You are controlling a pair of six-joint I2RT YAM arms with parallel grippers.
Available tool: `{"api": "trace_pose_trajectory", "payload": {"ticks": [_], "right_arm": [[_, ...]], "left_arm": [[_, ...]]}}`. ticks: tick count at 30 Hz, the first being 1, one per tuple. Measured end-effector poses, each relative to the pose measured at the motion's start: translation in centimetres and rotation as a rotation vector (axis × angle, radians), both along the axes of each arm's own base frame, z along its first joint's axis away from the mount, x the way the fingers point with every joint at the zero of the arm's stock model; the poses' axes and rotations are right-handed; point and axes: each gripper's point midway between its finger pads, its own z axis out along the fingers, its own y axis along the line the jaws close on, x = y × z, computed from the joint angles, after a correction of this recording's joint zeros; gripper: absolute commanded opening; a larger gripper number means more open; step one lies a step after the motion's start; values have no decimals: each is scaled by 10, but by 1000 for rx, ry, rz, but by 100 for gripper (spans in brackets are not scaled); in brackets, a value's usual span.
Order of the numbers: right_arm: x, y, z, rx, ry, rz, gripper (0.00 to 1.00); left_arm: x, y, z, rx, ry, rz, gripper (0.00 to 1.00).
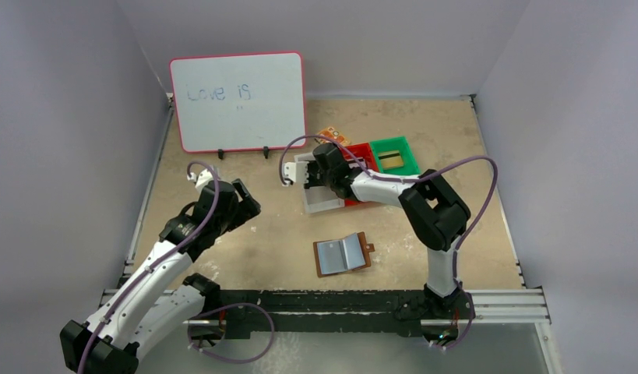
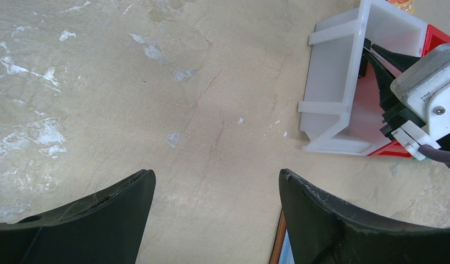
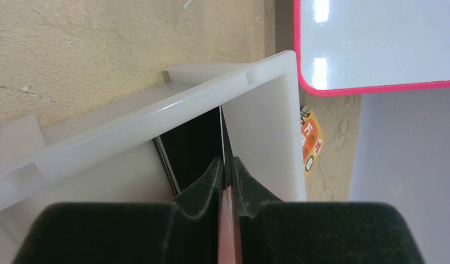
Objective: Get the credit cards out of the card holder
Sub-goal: Place the credit card in the storage box.
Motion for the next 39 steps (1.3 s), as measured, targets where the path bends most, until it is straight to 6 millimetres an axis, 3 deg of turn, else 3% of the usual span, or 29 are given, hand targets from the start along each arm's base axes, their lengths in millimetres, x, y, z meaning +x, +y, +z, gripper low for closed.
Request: {"api": "trace_pose_trajectory", "payload": {"ticks": [7,16,20,32,39], "right_arm": [[1,2,3,-3,-4,10,21],[-10,0,-9,-31,57,39,26],[-14,0,-11,-35,74,51,33],[-16,0,-13,-36,86,51,37],[-14,6,-1,97,124,-50,42]], "left_arm": [[0,0,0,1,1,0,83],[0,0,-1,2,3,0,83],[0,0,-1,1,4,-1,83],[0,-1,-2,-1,9,-5,82],[-1,-1,-2,-2,10,-5,82]]}}
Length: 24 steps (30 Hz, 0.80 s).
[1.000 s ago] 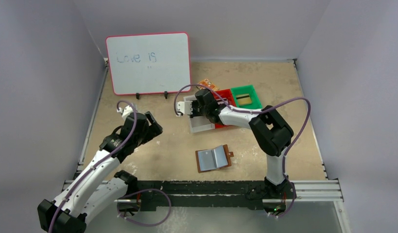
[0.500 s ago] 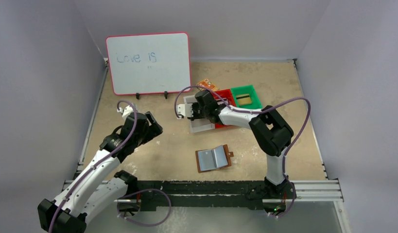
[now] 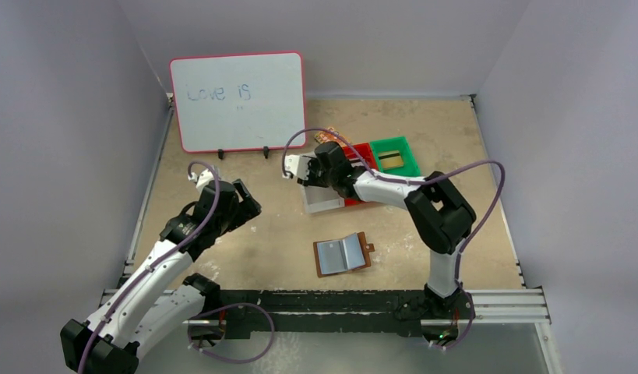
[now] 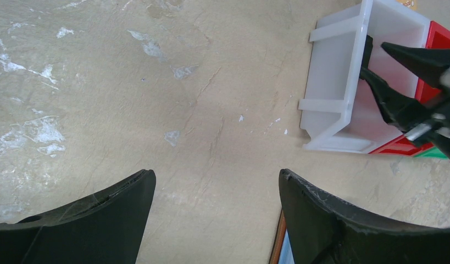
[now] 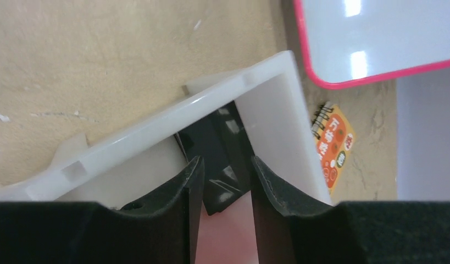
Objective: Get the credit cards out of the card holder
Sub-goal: Place the credit card in the storage box.
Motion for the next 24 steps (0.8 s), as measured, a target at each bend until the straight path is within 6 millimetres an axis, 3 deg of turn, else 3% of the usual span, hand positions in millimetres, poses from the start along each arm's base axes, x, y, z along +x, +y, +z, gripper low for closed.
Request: {"api": "trace_pose_trajectory", "payload": {"ticks": [3,9,13,17,24], "right_arm": [[-4,-1,28,125,-9,-75,47],[-24,-21,125,491,-31,-280,65],[-42,-36,169,740,96,-462,64],[-72,-48,172,883,281,-581,60],[-140,-60,100,856,613,-788,59]], "left_arm": [[0,0,1,-1,-2,0,82],[0,0,1,-4,-3,1,82],[2,-3,1,-16,-6,0,82],[4,-7,3,-34,-13,-8,82],[7,-13,-2,-55,-8,-15,82]]}}
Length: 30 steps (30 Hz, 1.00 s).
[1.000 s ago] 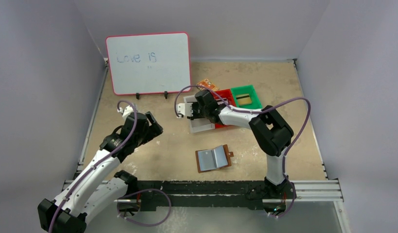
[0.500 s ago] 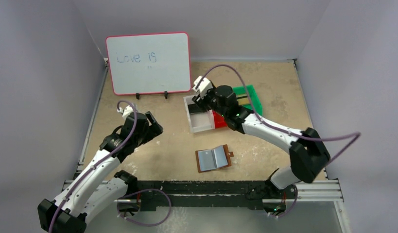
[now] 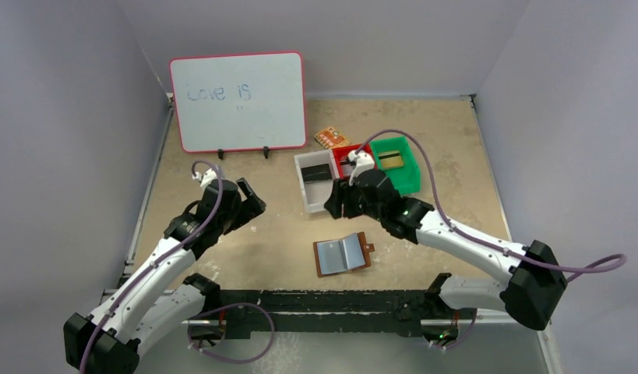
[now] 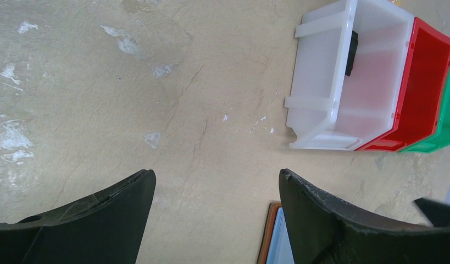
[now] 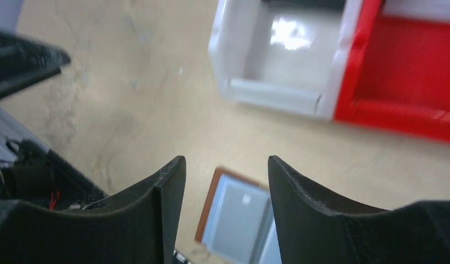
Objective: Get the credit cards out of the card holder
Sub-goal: Place the credit card in the storage box.
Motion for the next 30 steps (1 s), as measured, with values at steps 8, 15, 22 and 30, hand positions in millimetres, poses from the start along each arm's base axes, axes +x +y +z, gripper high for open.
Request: {"api": "trace_pose_trajectory", "payload": {"ticks": [8,15,22,30], "right_arm": [[-91,21,-52,-118,218,11,62],[-112,9,-104,-292,309,-60,63],[-119,4,-127,-370,338,-79,63],[-118,4,-145,-430,355,-98,50]], "left_arm": [[1,-6,-7,-30,15,-3,84],[3,-9,-7,-40,10,-9,84],[1,-9,-10,-39,18,-10,84],[1,-9,-12,-36,26,-12,83]]}}
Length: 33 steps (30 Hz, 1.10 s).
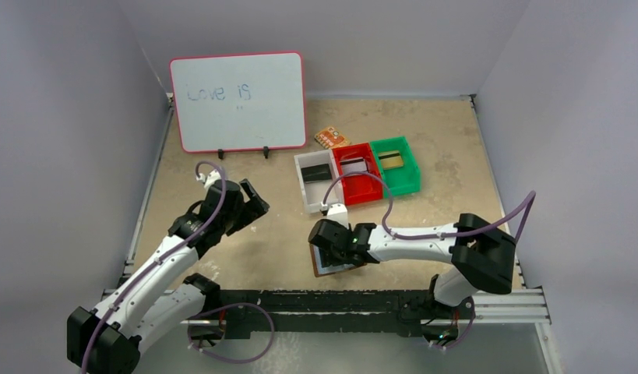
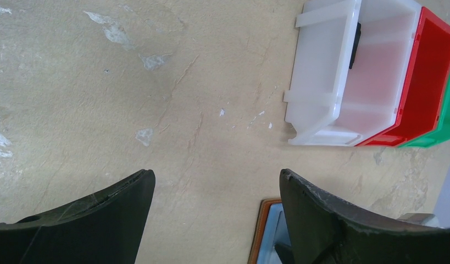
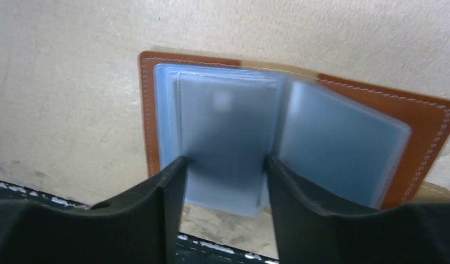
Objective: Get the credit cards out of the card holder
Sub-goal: Place the credit card in the storage box, then remove the credit card from the card holder.
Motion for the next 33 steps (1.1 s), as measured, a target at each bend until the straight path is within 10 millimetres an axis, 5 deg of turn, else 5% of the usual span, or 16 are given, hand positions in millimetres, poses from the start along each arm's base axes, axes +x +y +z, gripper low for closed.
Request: {"api": "trace_pose_trajectory", "payload": {"ticks": [16,25,33], "right_arm": [[2,8,1,76,-11,-29,0],[12,3,4,253,24,-80,0],[13,-14,4,481,67,-130,0]], "left_arm": [[2,-21,-5,-68,19,-75,80],[-3,-51,-8,-131,27,-187,78],[-16,-101,-8,-176,8,-340,78]]}}
